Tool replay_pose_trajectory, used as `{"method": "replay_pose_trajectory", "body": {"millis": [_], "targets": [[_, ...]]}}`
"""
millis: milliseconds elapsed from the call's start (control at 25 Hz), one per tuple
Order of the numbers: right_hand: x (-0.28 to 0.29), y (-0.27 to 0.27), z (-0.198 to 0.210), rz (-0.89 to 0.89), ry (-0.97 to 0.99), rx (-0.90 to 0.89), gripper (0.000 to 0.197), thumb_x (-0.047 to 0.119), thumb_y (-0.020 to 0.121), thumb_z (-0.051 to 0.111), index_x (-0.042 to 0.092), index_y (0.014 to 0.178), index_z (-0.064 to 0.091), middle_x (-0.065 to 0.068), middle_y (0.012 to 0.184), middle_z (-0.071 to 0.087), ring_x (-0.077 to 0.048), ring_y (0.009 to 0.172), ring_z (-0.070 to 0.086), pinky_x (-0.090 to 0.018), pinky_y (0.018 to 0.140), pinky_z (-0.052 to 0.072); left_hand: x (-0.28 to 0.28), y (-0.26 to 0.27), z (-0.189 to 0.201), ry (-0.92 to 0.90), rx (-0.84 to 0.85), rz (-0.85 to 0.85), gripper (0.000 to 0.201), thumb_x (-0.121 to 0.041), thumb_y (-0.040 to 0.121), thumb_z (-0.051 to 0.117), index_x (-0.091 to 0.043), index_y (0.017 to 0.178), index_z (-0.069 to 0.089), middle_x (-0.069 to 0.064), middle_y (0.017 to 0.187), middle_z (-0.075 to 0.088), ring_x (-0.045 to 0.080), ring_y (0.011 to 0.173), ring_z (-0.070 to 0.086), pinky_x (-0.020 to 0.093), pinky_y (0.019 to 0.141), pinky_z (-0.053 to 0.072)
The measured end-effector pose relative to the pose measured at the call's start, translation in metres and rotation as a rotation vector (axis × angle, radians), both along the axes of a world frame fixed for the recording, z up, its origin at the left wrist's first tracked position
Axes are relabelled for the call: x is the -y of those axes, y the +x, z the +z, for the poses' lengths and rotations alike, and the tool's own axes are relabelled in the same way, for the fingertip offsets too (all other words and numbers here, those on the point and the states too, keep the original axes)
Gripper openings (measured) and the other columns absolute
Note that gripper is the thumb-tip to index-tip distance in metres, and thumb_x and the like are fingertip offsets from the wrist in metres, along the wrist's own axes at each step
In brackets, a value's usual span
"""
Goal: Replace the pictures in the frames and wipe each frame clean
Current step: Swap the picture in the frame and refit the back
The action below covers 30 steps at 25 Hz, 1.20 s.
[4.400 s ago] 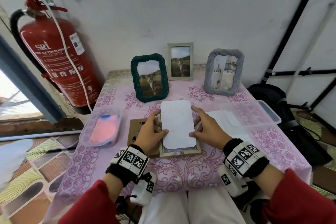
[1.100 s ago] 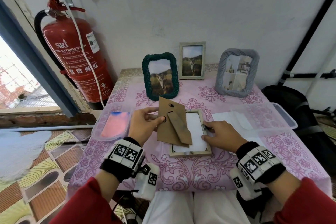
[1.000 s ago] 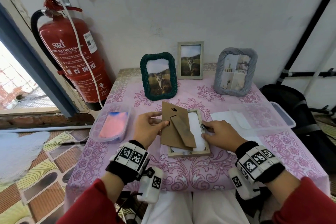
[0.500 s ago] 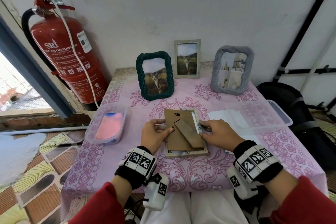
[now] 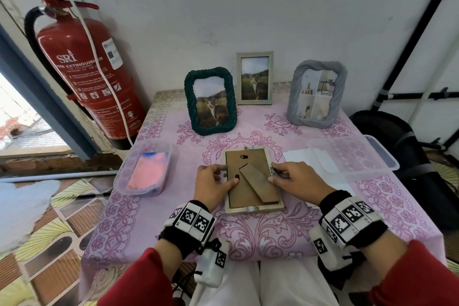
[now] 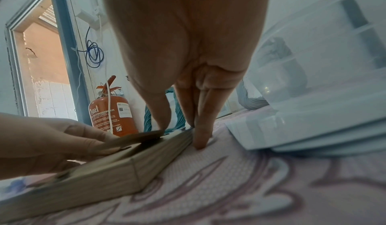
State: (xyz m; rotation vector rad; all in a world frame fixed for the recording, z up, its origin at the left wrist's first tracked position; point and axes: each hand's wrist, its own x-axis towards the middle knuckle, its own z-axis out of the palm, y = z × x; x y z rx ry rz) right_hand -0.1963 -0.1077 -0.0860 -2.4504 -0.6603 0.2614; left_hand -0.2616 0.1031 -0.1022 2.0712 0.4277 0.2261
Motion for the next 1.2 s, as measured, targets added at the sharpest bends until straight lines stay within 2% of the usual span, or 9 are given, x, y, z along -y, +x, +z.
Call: {"method": "replay_pose_trajectory", "body": {"millis": [280, 400, 600, 760, 840, 960, 1040, 1120, 1200], "targets": [[-0.001, 0.001, -0.002, 0.009, -0.004, 0.014, 0.043, 0.032, 0.083, 0.067, 0.013, 0.122, 0.06, -0.01, 0.114, 0.068, -0.023, 0.103, 0.064, -0.039, 0.091, 0.049, -0.003, 0.003, -0.008, -0.028, -0.014, -0.013, 0.052, -0.013, 0.068, 0.082, -0.01, 0.113, 0.056, 0.016, 0.112, 0.053, 0.019, 0.094, 0.05, 0.033, 0.094, 0.047], [-0.003, 0.002, -0.002, 0.024, -0.077, 0.055, 0.043, 0.032, 0.084, 0.066, 0.012, 0.122, 0.059, -0.01, 0.113, 0.067, -0.024, 0.104, 0.062, -0.036, 0.089, 0.048, -0.005, 0.003, -0.01, -0.048, -0.012, -0.028, 0.054, -0.014, 0.068, 0.082, -0.011, 0.115, 0.055, 0.014, 0.11, 0.054, 0.018, 0.093, 0.05, 0.028, 0.088, 0.046], [-0.009, 0.001, 0.003, 0.092, -0.347, 0.153, 0.041, 0.039, 0.092, 0.052, 0.01, 0.12, 0.054, -0.01, 0.105, 0.062, -0.026, 0.098, 0.058, -0.029, 0.072, 0.038, -0.01, 0.003, -0.009, -0.046, -0.009, -0.056, 0.058, -0.013, 0.07, 0.081, -0.009, 0.12, 0.053, 0.009, 0.106, 0.052, 0.016, 0.09, 0.049, 0.022, 0.082, 0.043], [-0.017, -0.009, 0.003, 0.128, -0.482, 0.194, 0.04, 0.039, 0.097, 0.039, 0.008, 0.121, 0.046, -0.01, 0.113, 0.056, -0.029, 0.102, 0.057, -0.033, 0.077, 0.043, -0.015, 0.001, -0.005, -0.1, -0.031, -0.072, 0.058, -0.007, 0.07, 0.079, -0.005, 0.121, 0.052, 0.009, 0.1, 0.049, 0.017, 0.083, 0.048, 0.025, 0.079, 0.047], [-0.017, -0.01, 0.009, 0.162, -0.495, 0.186, 0.035, 0.037, 0.097, 0.04, 0.007, 0.112, 0.051, -0.012, 0.108, 0.058, -0.03, 0.1, 0.057, -0.034, 0.077, 0.043, -0.02, 0.0, -0.003, -0.12, -0.054, -0.097, 0.057, -0.005, 0.071, 0.078, -0.005, 0.121, 0.051, 0.009, 0.098, 0.049, 0.017, 0.078, 0.048, 0.023, 0.073, 0.048], [-0.014, 0.004, 0.02, 0.059, -0.122, 0.005, 0.022, 0.021, 0.093, 0.053, 0.002, 0.092, 0.064, -0.018, 0.086, 0.067, -0.028, 0.076, 0.063, -0.032, 0.068, 0.047, -0.028, 0.005, 0.001, -0.17, -0.126, -0.116, 0.049, -0.006, 0.079, 0.071, -0.006, 0.123, 0.05, 0.006, 0.092, 0.051, 0.016, 0.072, 0.051, 0.019, 0.058, 0.047], [-0.012, 0.016, 0.02, -0.125, 0.185, -0.134, 0.016, 0.005, 0.089, 0.059, -0.005, 0.1, 0.065, -0.019, 0.077, 0.067, -0.019, 0.057, 0.062, -0.024, 0.062, 0.052, -0.035, 0.012, 0.004, -0.218, -0.163, -0.094, 0.034, -0.009, 0.088, 0.062, -0.004, 0.121, 0.053, 0.004, 0.082, 0.057, 0.009, 0.061, 0.06, 0.015, 0.047, 0.046], [-0.014, 0.024, 0.017, -0.194, 0.248, -0.236, 0.021, 0.001, 0.084, 0.065, -0.007, 0.103, 0.062, -0.014, 0.067, 0.065, -0.007, 0.045, 0.059, -0.016, 0.056, 0.052, -0.041, 0.019, 0.006, -0.301, -0.186, -0.078, 0.025, -0.008, 0.091, 0.057, 0.0, 0.114, 0.057, 0.005, 0.075, 0.061, 0.0, 0.047, 0.061, 0.013, 0.04, 0.042], [-0.02, 0.026, 0.011, -0.212, 0.266, -0.325, 0.024, 0.0, 0.08, 0.069, -0.006, 0.102, 0.061, -0.009, 0.062, 0.062, -0.004, 0.039, 0.058, -0.015, 0.051, 0.053, -0.046, 0.024, 0.008, -0.362, -0.205, -0.084, 0.017, -0.006, 0.088, 0.061, -0.003, 0.104, 0.059, 0.008, 0.072, 0.062, 0.001, 0.043, 0.061, 0.015, 0.038, 0.042]]}}
